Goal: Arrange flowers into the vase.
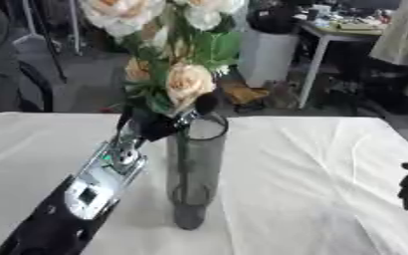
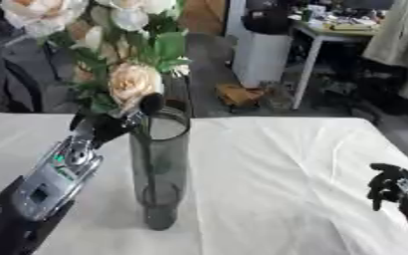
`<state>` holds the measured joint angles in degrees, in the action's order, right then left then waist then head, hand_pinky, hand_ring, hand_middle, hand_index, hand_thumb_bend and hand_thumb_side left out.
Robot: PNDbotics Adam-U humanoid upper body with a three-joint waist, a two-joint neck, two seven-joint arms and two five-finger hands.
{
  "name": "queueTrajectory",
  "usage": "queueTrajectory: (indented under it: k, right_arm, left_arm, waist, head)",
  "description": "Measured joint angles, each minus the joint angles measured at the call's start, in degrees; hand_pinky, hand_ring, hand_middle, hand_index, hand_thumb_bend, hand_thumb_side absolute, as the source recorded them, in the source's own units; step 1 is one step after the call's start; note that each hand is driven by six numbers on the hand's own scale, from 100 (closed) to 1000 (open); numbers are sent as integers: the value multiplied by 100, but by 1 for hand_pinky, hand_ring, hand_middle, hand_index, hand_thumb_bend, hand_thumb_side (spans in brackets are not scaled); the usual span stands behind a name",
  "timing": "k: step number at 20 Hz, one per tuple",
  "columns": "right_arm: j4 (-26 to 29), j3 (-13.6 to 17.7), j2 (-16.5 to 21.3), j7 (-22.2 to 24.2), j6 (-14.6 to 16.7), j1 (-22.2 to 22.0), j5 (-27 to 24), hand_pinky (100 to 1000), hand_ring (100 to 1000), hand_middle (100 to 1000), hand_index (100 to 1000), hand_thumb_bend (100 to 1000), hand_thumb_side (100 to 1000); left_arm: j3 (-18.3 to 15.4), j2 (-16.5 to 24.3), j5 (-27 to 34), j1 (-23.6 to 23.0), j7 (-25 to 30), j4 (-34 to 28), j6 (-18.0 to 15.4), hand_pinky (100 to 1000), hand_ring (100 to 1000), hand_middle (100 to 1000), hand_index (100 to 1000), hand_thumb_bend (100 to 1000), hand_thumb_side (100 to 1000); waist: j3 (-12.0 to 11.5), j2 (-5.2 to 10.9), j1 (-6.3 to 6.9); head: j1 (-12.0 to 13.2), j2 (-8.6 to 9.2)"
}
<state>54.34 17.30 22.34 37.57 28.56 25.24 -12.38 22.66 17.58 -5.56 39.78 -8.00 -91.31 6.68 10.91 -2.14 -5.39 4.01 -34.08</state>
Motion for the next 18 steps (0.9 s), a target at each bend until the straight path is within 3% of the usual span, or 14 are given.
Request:
queueTrajectory:
  k: [8,18]
  right_arm:
    - [0,0,-1,1,-1,0,0,318,474,510,801,100,746]
    - [0,1,-1,1,-1,-1,0,318,474,509,801,100,746]
  left_arm:
    - [30,114,-453,77,621,-73,42,676,845,661,738,1000,824]
    - [-41,396,-964,233,1576,-186,112,703,858,689,760,1000,835]
  waist:
    - [1,0,4]
    - [0,0,7]
  head:
    - [0,0]
    - [-3,0]
